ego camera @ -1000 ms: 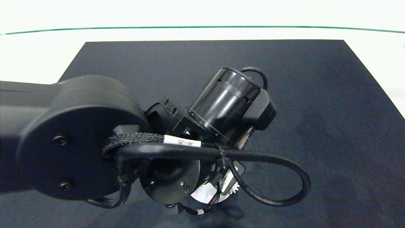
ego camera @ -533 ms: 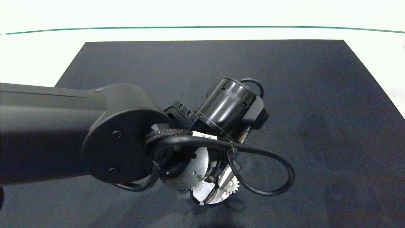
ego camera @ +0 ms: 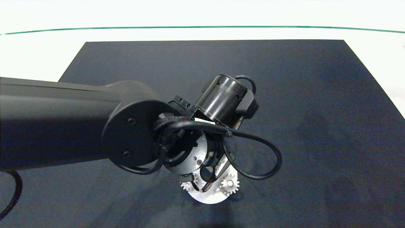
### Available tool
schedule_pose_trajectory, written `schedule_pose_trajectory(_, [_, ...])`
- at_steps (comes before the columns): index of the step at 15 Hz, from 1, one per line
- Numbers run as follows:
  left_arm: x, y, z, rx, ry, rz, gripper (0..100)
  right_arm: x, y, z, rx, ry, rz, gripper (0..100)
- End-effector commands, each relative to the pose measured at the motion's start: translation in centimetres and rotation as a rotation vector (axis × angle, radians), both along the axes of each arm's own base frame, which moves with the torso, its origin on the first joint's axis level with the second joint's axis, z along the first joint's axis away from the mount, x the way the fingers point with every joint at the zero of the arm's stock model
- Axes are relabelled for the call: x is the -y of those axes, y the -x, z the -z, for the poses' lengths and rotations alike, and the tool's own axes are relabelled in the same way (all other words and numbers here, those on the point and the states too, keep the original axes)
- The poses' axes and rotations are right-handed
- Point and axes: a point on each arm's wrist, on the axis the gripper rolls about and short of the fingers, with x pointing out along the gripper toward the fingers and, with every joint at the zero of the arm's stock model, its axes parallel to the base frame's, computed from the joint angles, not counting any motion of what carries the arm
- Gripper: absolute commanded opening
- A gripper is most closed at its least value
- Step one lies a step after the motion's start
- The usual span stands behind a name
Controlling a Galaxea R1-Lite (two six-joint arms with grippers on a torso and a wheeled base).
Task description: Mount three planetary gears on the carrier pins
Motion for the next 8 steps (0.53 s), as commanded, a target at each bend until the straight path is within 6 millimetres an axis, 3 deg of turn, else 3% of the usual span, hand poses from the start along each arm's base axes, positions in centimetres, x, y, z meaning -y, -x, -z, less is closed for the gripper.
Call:
schedule_pose_trajectory(1, [0.49,-0.64,0.1,0.004,0.0,-0.007,22,0.0,-0.01,0.03,-0.002,0.002,0.005,100])
schedule_pose_trajectory(8, [1.02,-0.95,0.75,-0.004,-0.011,-0.006,22,0.23,0.26,0.02,0.005,-0.004,0.005,100])
